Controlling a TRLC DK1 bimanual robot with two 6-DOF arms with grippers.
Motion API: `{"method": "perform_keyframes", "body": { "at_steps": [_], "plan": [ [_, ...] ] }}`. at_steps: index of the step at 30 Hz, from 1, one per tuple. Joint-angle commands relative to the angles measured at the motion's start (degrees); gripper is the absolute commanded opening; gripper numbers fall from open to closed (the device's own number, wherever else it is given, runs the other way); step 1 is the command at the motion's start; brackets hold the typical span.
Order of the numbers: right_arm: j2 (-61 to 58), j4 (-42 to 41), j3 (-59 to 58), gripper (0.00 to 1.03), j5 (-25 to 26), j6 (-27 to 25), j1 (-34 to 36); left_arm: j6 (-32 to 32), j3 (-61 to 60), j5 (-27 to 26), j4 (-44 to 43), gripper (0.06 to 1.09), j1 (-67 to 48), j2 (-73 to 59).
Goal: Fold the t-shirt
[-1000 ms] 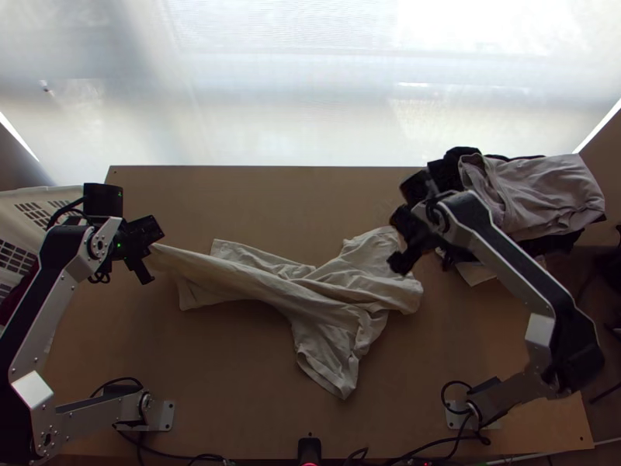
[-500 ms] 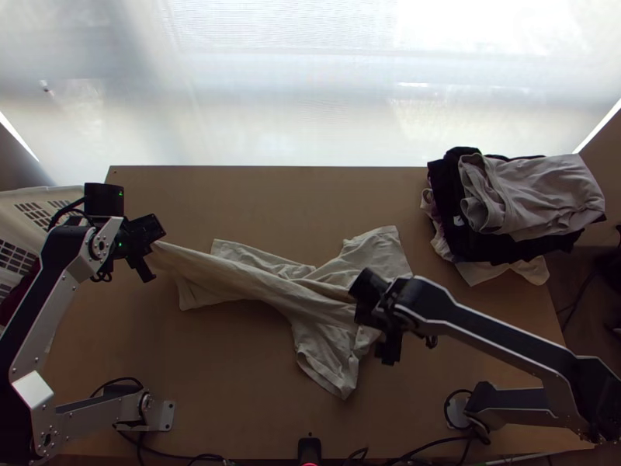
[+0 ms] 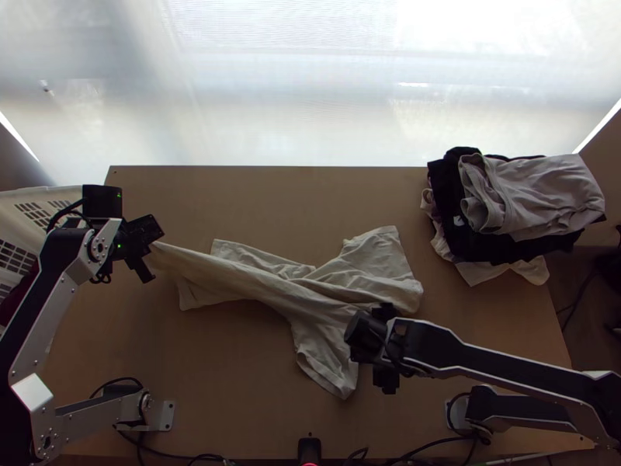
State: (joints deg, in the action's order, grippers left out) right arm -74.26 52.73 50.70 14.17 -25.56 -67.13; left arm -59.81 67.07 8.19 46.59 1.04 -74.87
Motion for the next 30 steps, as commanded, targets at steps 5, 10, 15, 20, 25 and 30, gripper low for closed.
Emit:
{"method": "perform_keyframes", "body": {
  "at_steps": [5, 10, 15, 20, 25, 30],
  "plan": [
    [-0.8, -11.7, -5.1, 0.97, 0.2, 0.0, -1.7, 0.5, -0.7, 0.4, -0.4, 0.10, -0.1, 0.3],
    [-2.5, -14.8, -6.4, 0.96, 0.2, 0.3, -1.7, 0.6, -0.6, 0.6, -1.0, 0.10, -0.2, 0.2],
    [-3.2, -19.1, -8.5, 0.80, 0.3, 0.3, -1.6, 0.6, -0.6, 0.6, -1.3, 0.10, -0.2, 0.0],
    [-3.8, -23.6, -8.3, 0.50, 0.3, 0.3, -1.6, 0.6, -1.1, 0.6, -1.7, 0.10, -0.1, 0.0],
    [-4.8, -24.3, -7.0, 0.03, 0.2, -0.1, -1.6, 0.7, -1.1, 0.6, -1.9, 0.10, 0.1, -0.2],
    [-3.5, -19.3, -1.3, 0.03, -0.1, 1.4, 1.6, 2.3, -0.5, 0.5, -1.8, 0.10, 1.1, 0.2]
  ]
}}
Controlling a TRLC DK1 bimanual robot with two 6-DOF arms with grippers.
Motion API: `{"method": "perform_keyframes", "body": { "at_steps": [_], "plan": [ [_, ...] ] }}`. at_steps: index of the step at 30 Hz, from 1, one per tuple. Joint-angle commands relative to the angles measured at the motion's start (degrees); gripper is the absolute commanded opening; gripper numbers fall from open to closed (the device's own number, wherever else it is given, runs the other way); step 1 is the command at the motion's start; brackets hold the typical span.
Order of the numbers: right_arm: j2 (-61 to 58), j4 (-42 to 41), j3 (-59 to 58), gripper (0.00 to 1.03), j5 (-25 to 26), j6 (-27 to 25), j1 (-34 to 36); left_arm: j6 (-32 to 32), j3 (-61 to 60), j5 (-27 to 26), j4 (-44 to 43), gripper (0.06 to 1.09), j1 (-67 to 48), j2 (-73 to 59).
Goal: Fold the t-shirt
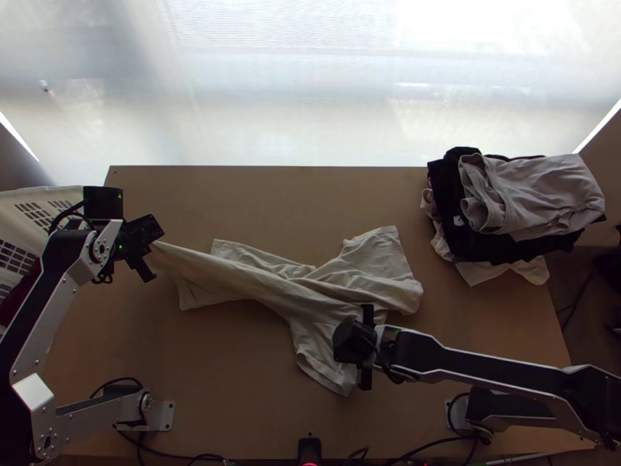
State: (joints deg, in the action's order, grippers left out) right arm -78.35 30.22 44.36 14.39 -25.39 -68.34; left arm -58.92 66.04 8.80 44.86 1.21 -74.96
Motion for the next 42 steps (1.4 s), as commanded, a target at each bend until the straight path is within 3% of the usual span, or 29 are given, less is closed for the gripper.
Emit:
{"method": "perform_keyframes", "body": {
  "at_steps": [1, 13, 23, 31, 36, 42],
  "plan": [
    [0.9, 4.9, 7.2, 0.03, -1.0, 1.7, 4.4, 2.1, 0.9, -0.1, 0.1, 0.10, 1.4, 0.5],
    [5.7, 25.8, 30.8, 0.03, -8.2, 5.0, 17.5, 6.9, 5.2, -6.7, 5.0, 0.10, 12.0, 8.2],
    [10.6, 32.3, 35.0, 0.03, -17.1, 6.1, 28.0, 15.9, 6.7, -12.4, 9.6, 0.10, 12.7, 20.2],
    [22.5, 38.0, 40.5, 0.03, -17.4, 8.9, 31.1, 20.1, 5.3, -15.5, 10.1, 0.10, 12.2, 39.0],
    [30.9, 37.9, 41.6, 0.03, -16.6, 15.0, 40.0, 30.0, 5.5, -17.3, 8.8, 0.10, 9.5, 50.6],
    [40.5, 38.5, 37.7, 0.03, -17.0, 20.6, 48.5, 40.5, 5.8, -28.4, 8.3, 0.10, 11.0, 57.1]
  ]
}}
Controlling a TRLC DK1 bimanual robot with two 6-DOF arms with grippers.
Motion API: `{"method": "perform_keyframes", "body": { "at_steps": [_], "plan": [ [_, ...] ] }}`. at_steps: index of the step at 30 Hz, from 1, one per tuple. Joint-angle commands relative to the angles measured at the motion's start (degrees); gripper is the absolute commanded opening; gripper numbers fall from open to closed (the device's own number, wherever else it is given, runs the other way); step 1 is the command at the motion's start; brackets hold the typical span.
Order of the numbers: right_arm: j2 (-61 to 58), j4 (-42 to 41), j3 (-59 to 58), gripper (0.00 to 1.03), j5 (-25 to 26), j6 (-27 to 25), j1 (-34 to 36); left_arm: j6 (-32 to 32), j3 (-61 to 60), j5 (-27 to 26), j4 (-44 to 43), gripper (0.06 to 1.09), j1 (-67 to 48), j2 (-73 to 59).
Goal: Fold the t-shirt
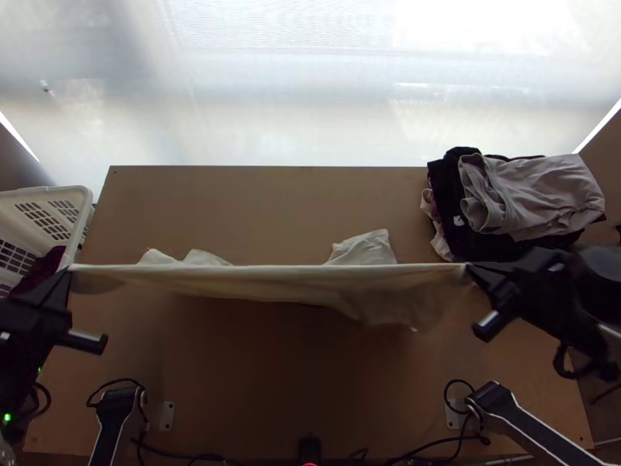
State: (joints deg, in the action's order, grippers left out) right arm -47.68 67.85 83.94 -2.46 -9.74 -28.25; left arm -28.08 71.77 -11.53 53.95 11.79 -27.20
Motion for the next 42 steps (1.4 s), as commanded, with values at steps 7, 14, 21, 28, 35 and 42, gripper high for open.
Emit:
{"method": "perform_keyframes", "body": {
  "at_steps": [7, 14, 21, 28, 35, 42],
  "plan": [
    [17.2, -3.8, -4.9, 0.03, -10.8, 10.4, 10.8, 18.5, -3.9, -32.8, -13.5, 0.10, 12.1, 17.4],
    [20.1, -12.8, -4.8, 0.03, -10.7, 14.2, 15.9, 52.4, -10.2, -39.8, -48.9, 0.10, 27.4, 21.8],
    [20.4, -14.2, -1.8, 0.03, -10.7, 17.5, 17.5, 65.3, -10.0, -41.4, -52.7, 0.10, 36.7, 26.0],
    [17.9, -18.4, -1.3, 0.03, -11.0, 18.2, 20.1, 68.9, -14.2, -40.8, -60.8, 0.10, 42.5, 22.4],
    [5.0, -32.3, -17.5, 0.03, -11.0, 14.7, 13.5, 75.9, -25.4, -45.2, -76.2, 0.10, 59.4, 19.6],
    [-8.8, -38.1, -12.8, 0.03, -9.4, 14.5, 10.2, 72.2, -26.9, -51.6, -76.2, 0.10, 59.9, 21.3]
  ]
}}
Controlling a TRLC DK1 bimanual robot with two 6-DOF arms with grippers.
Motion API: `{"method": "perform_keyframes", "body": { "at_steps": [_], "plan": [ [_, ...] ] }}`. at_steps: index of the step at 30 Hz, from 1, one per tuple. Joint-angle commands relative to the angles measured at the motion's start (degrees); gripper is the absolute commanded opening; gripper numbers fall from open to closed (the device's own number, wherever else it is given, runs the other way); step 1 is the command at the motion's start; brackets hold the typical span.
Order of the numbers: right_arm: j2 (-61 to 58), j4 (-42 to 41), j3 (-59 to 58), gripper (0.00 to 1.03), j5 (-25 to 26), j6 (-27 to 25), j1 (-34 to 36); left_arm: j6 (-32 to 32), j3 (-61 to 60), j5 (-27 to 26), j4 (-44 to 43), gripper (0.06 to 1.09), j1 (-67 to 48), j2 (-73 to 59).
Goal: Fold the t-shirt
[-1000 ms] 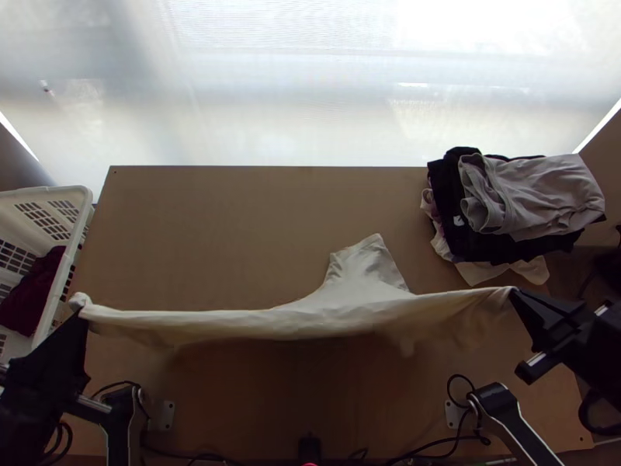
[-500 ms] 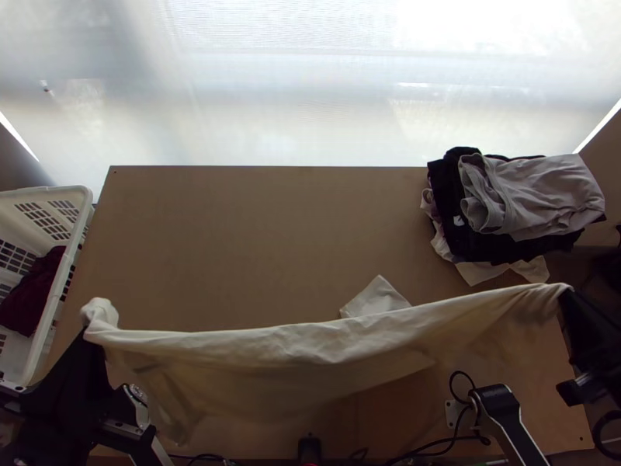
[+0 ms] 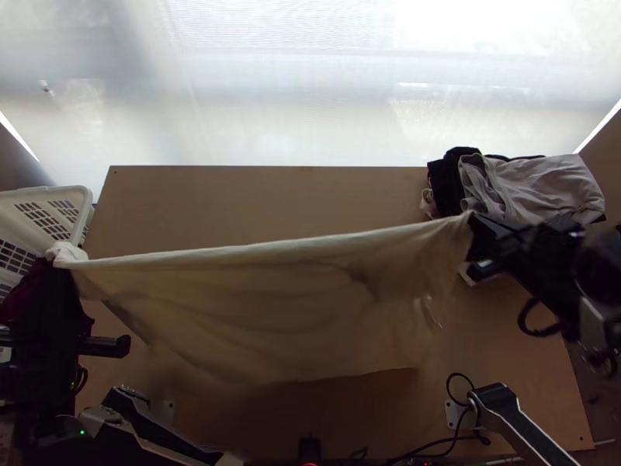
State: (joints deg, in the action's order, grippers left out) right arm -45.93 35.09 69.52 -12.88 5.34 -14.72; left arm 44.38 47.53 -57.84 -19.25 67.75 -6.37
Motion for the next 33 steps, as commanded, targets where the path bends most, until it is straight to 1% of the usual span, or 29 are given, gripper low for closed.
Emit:
{"method": "perform_keyframes", "body": {
  "at_steps": [1, 3, 5, 8, 9, 11, 15, 17, 20, 25, 30, 33],
  "plan": [
    [-11.3, -4.9, 3.1, 0.03, 1.3, -0.6, -3.5, -0.3, -2.4, -7.1, -2.5, 0.10, 4.1, 0.3],
    [-11.7, -4.4, 4.1, 0.03, 1.9, -0.5, -3.6, -0.3, -3.2, -8.6, -2.3, 0.10, 4.0, 1.4],
    [-11.5, -4.4, 3.7, 0.03, 2.7, -0.6, -3.5, 0.4, -3.6, -8.2, -2.3, 0.10, 4.0, 1.7],
    [-10.8, -4.5, 1.9, 0.03, 3.2, -0.7, -3.2, 2.9, -2.4, -7.8, -2.6, 0.10, 4.3, -1.7],
    [-10.7, -4.6, 1.3, 0.03, 3.3, -0.7, -3.1, 3.0, -1.6, -6.4, -2.7, 0.10, 4.3, -2.7],
    [-10.2, -4.6, 0.8, 0.03, 3.7, -0.9, -3.1, 3.9, 1.3, -5.2, -2.8, 0.11, 4.3, -5.8],
    [-9.9, -4.5, 1.4, 0.03, 4.4, -0.9, -3.1, 5.7, 9.8, -5.4, -2.6, 0.11, 4.3, -14.3],
    [-10.0, -4.4, 2.2, 0.03, 4.6, -0.9, -3.0, 5.7, 12.0, -6.4, -2.6, 0.11, 4.2, -16.9],
    [-10.0, -4.3, 3.8, 0.03, 5.2, -0.9, -2.9, 5.5, 12.1, -7.1, -2.7, 0.11, 4.1, -17.1],
    [-9.9, -2.2, 7.1, 0.03, 6.0, -1.1, -2.3, 0.9, 9.2, -9.7, -2.7, 0.11, 4.1, -17.0],
    [-8.8, -0.6, 7.6, 0.03, 6.1, -1.4, -1.3, 1.1, 11.1, -11.7, -2.6, 0.11, 4.1, -18.2],
    [-8.5, -0.1, 7.7, 0.03, 6.2, -1.3, -0.8, 1.4, 12.4, -11.1, -2.6, 0.12, 4.1, -20.0]
  ]
}}
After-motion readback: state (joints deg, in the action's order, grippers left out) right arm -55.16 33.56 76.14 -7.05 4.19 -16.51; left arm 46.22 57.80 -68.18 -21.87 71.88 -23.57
